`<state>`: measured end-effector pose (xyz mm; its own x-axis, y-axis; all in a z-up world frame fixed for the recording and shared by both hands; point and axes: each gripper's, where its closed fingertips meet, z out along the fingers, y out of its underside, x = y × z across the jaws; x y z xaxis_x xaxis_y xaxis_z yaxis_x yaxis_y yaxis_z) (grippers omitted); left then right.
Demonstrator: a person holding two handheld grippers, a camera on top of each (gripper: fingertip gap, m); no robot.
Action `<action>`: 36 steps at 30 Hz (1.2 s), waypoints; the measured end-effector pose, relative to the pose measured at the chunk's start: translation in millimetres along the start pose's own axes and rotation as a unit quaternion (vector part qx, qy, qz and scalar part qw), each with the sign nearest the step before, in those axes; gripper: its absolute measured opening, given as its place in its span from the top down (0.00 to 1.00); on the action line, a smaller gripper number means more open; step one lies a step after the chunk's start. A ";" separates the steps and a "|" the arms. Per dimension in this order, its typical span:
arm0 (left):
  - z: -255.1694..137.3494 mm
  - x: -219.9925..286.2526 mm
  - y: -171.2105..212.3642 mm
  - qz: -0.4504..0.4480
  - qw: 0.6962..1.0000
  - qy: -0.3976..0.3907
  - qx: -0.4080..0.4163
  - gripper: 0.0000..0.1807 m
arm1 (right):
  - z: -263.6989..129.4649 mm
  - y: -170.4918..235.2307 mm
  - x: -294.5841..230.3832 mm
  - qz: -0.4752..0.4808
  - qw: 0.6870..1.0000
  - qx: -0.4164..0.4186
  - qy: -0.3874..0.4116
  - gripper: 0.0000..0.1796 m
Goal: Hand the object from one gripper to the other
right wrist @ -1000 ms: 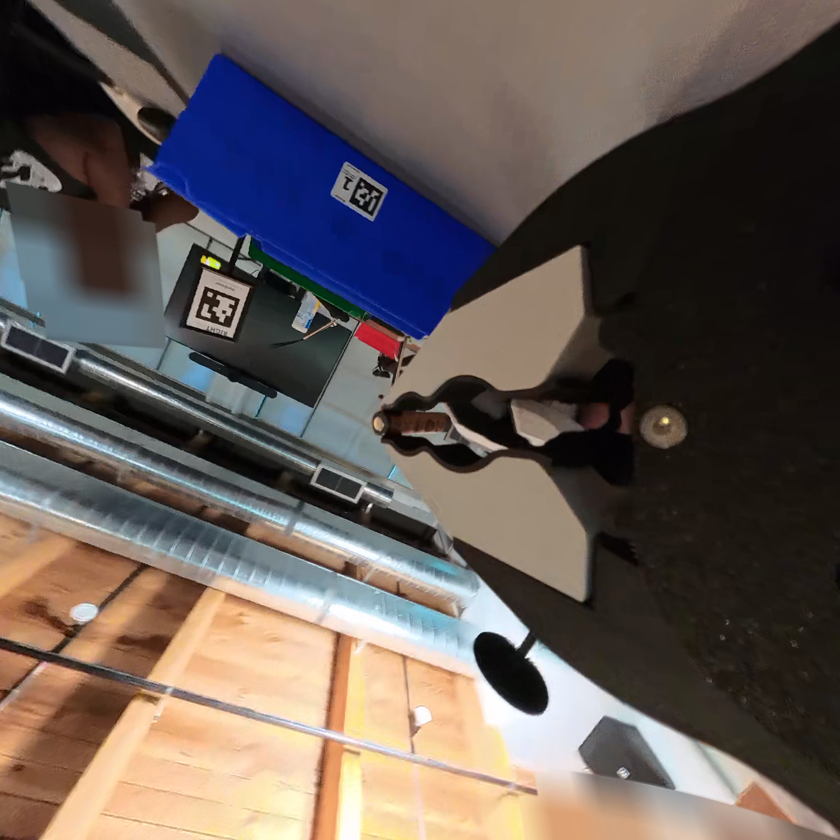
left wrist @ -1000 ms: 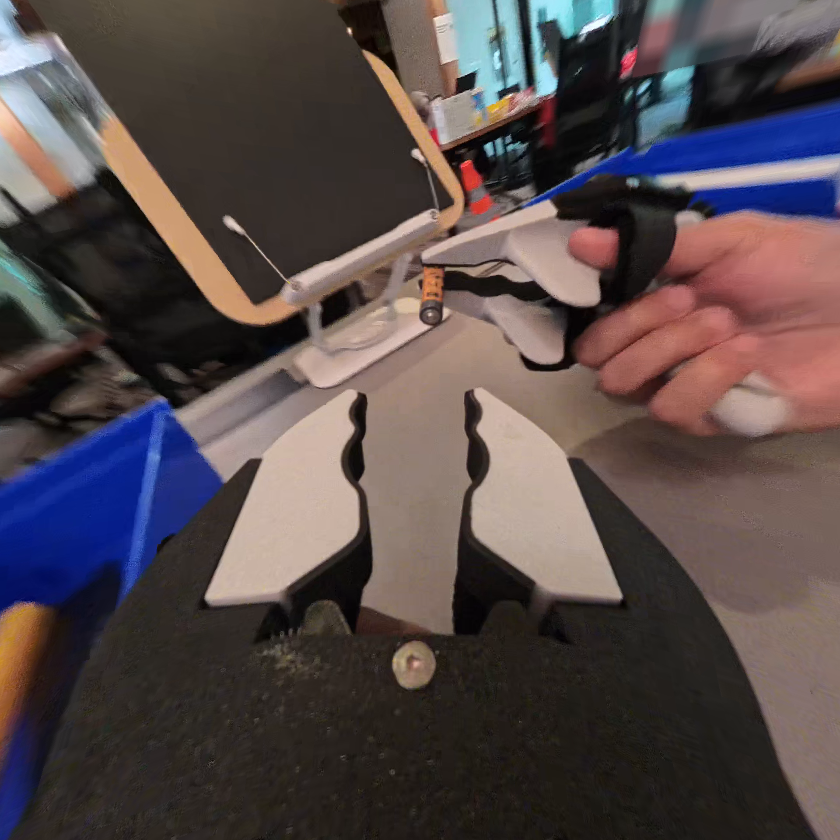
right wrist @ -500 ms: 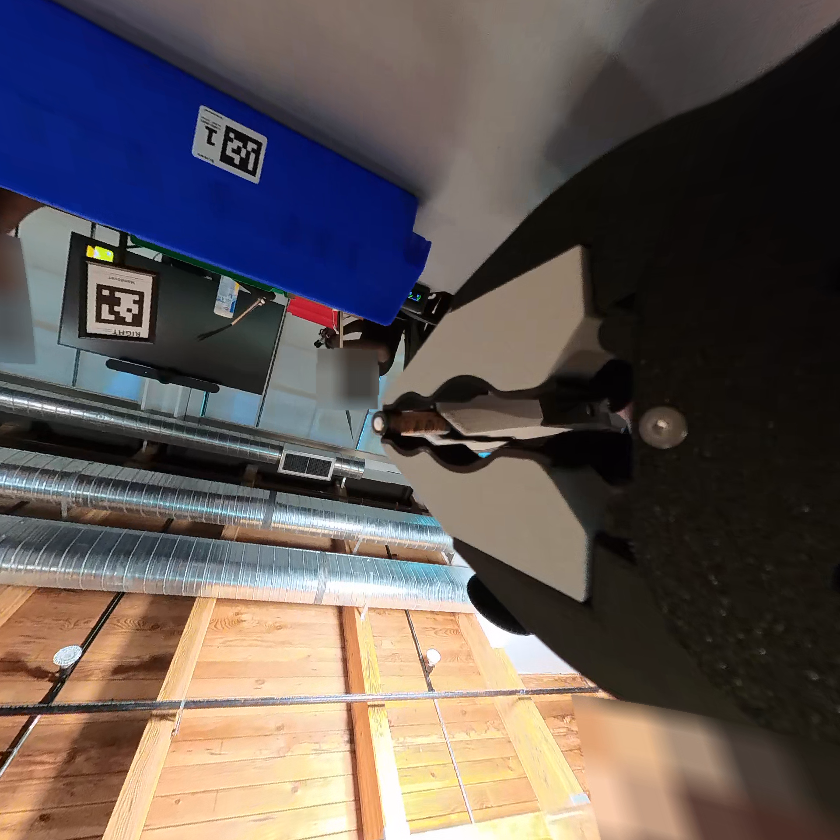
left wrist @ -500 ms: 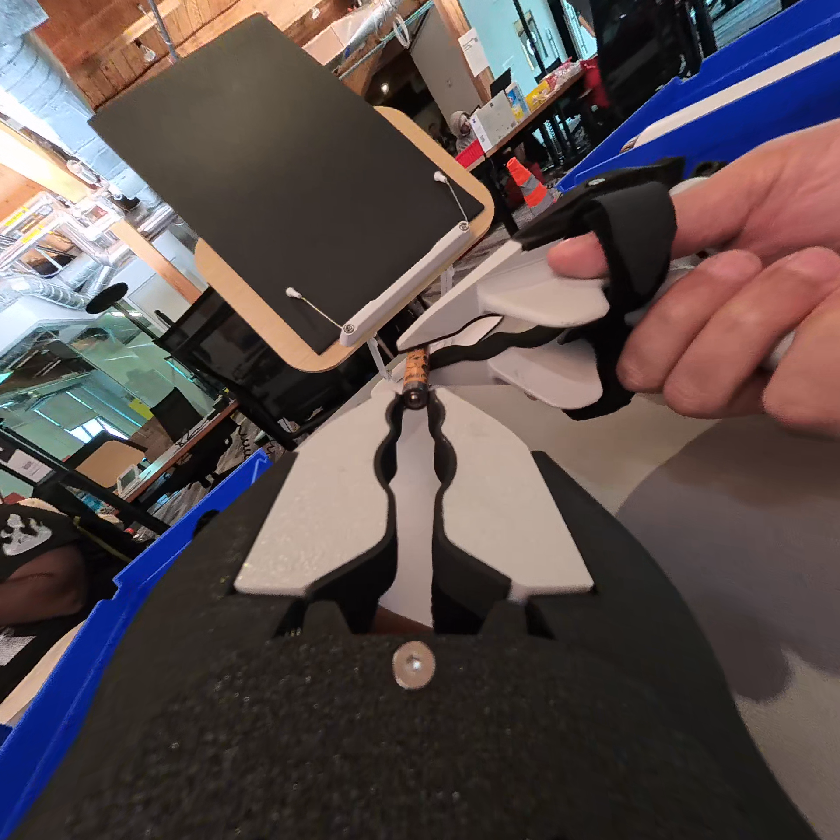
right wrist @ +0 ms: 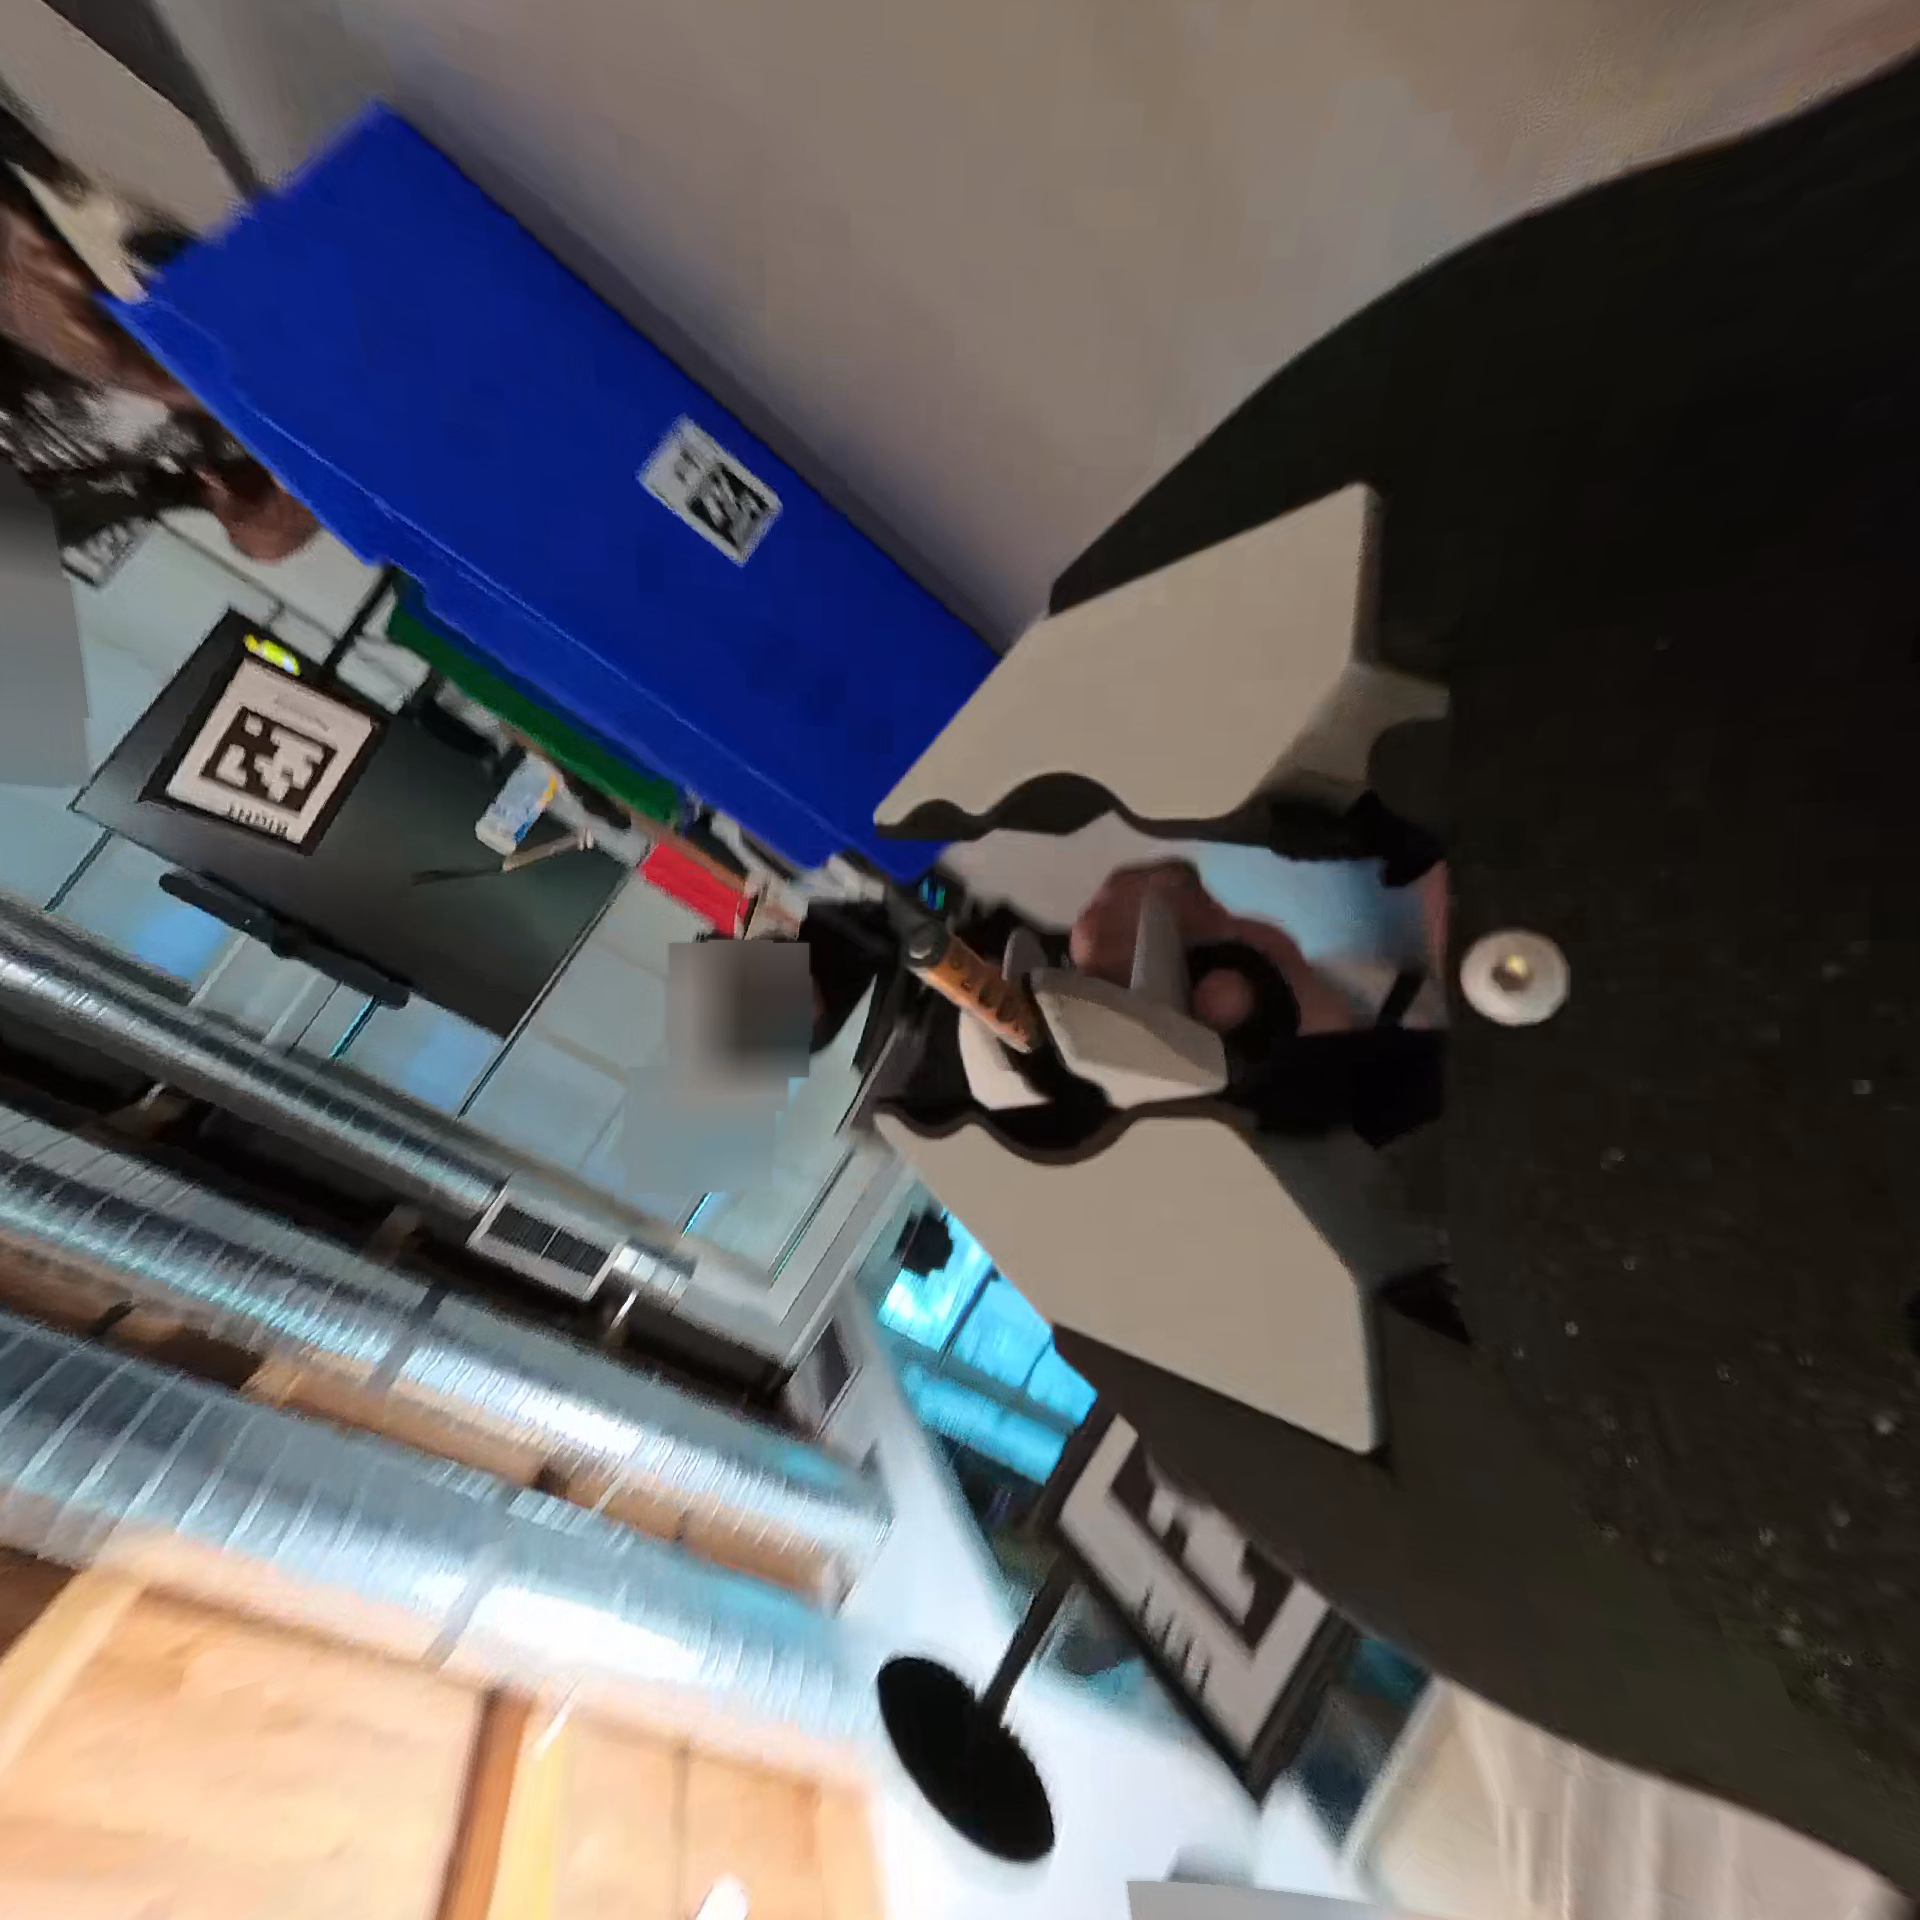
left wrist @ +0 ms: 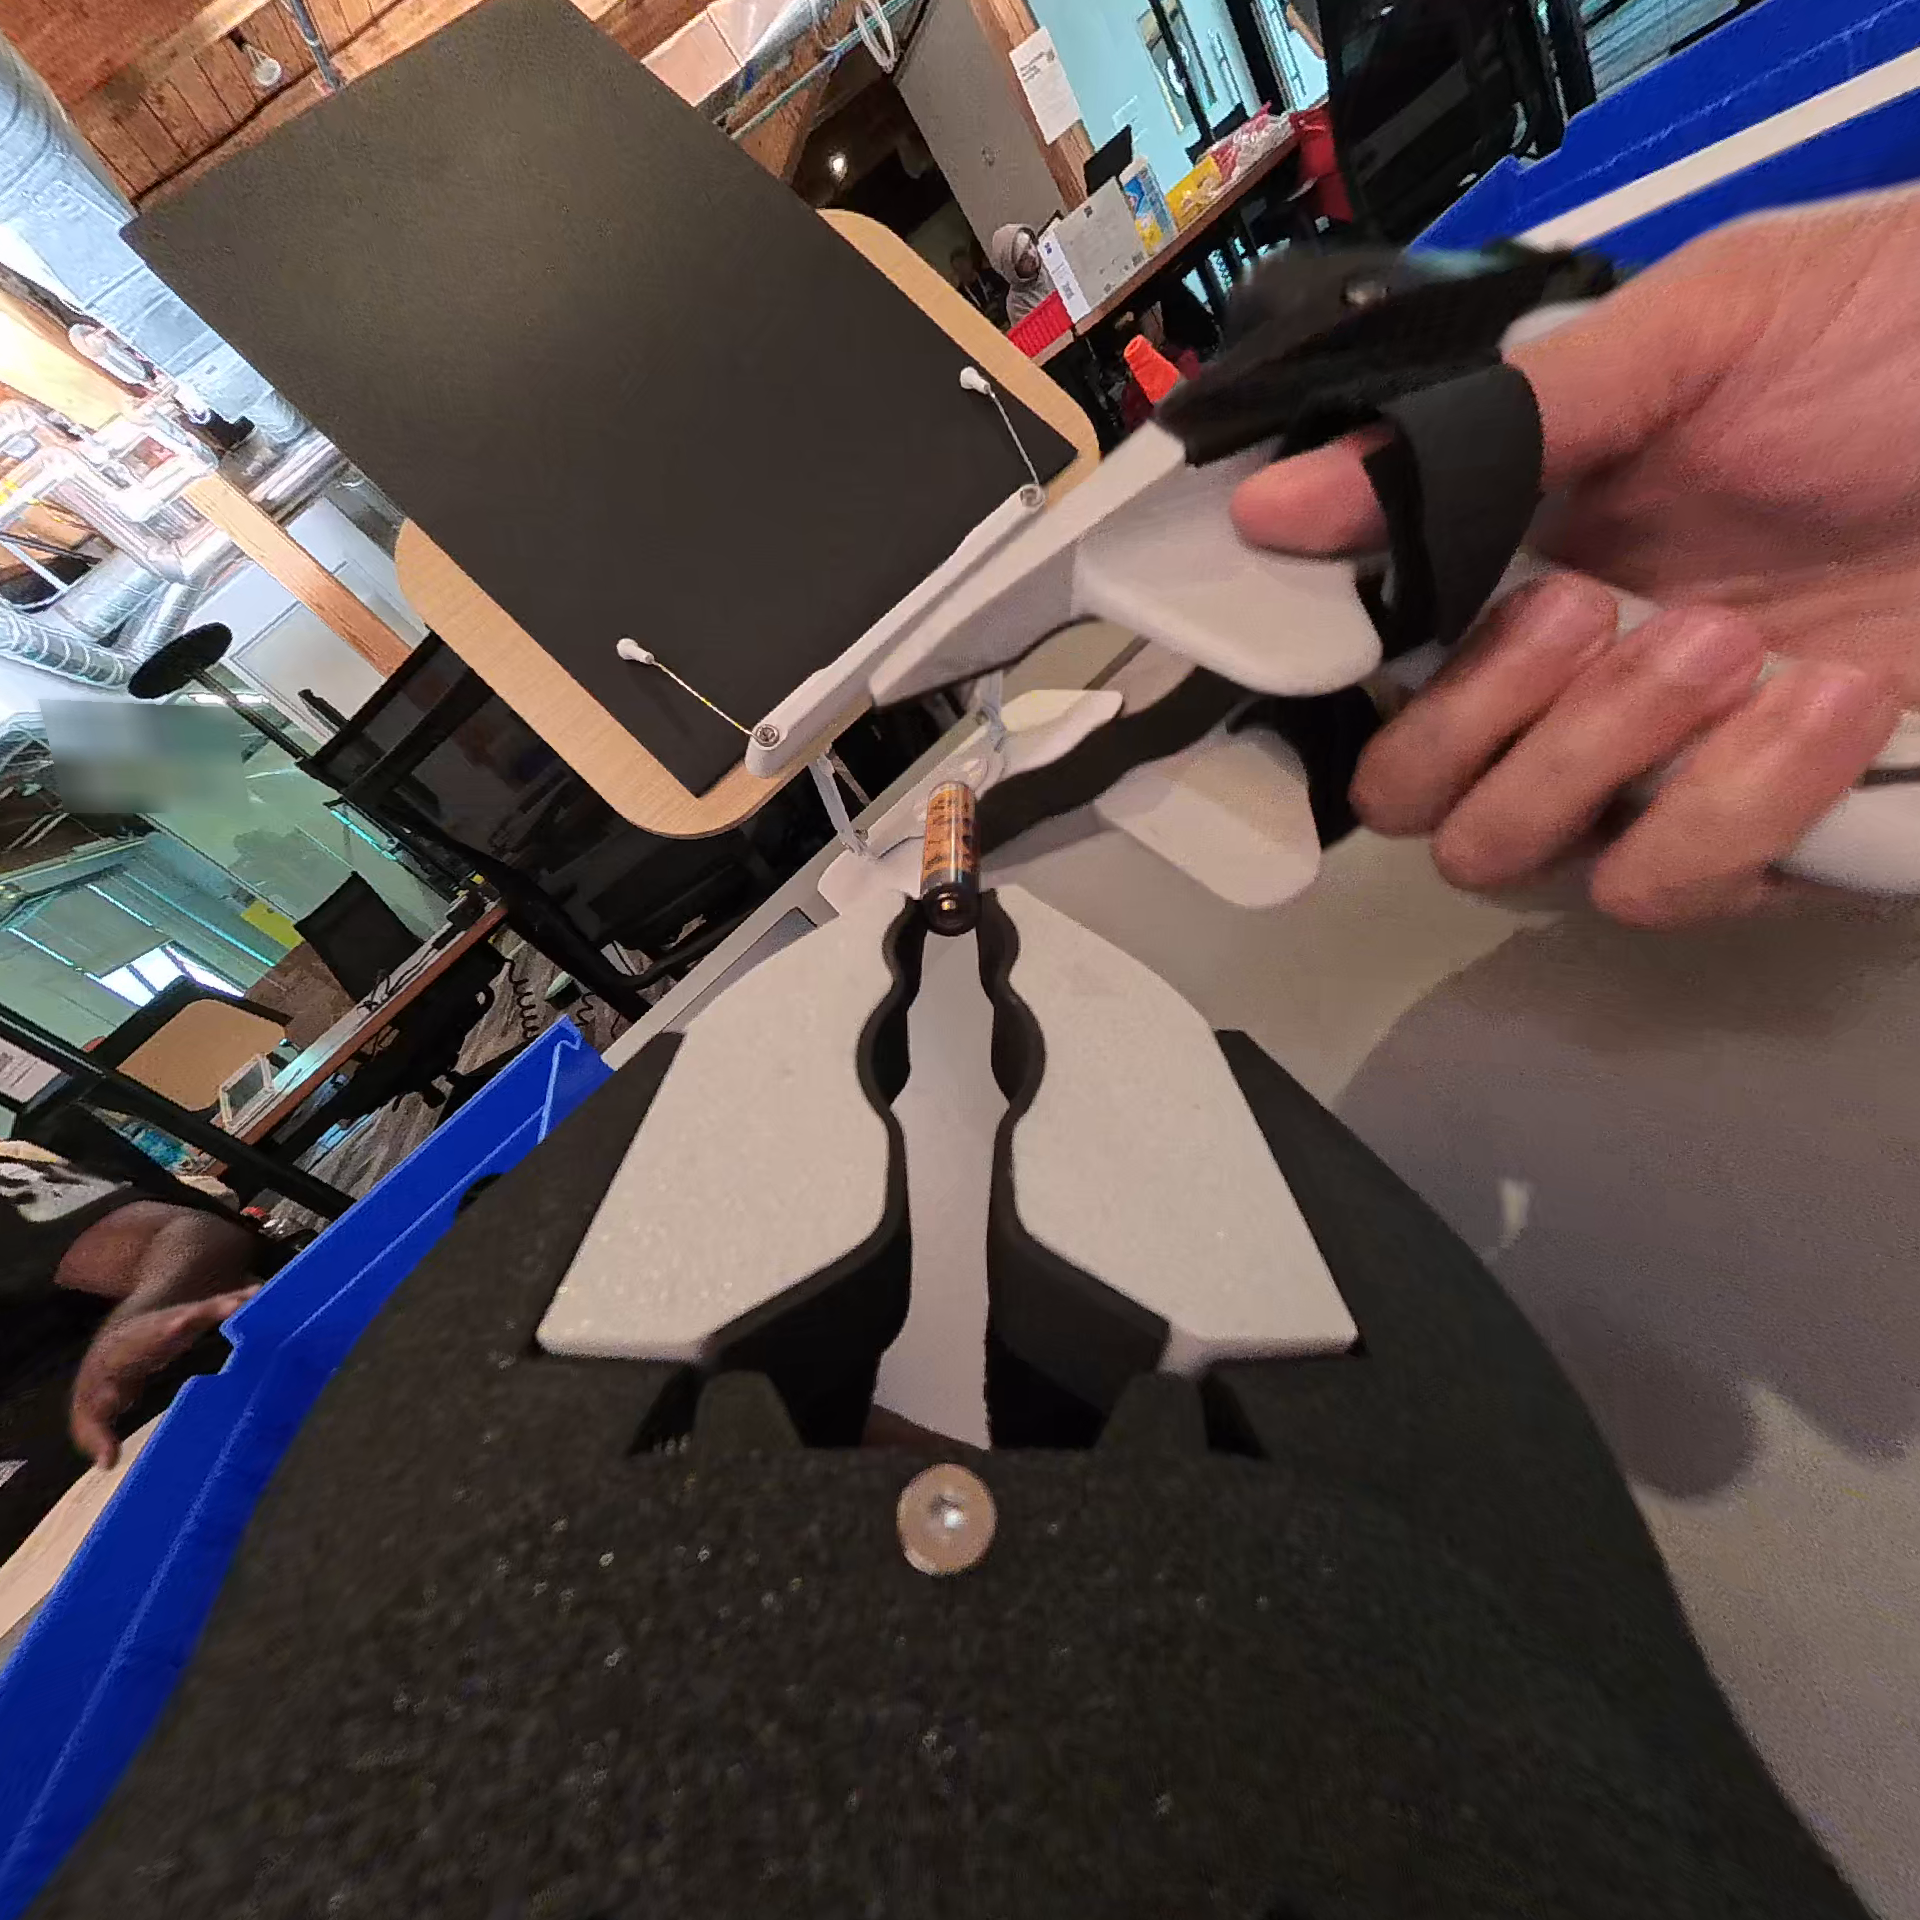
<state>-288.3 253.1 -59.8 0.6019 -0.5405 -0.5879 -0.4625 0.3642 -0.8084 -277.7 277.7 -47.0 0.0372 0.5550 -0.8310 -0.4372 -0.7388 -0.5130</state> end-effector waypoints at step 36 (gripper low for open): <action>2.3 23.5 14.6 -0.003 0.998 0.036 -0.055 0.81 | -40.3 -2.0 7.4 -0.456 0.799 -0.263 0.289 0.75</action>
<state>-279.4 247.5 -85.5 0.5577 -0.5971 -0.5766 -0.5308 0.2775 -0.8008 -240.4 267.9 -60.8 0.6012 0.7970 0.0585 0.4417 -0.2703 -0.8555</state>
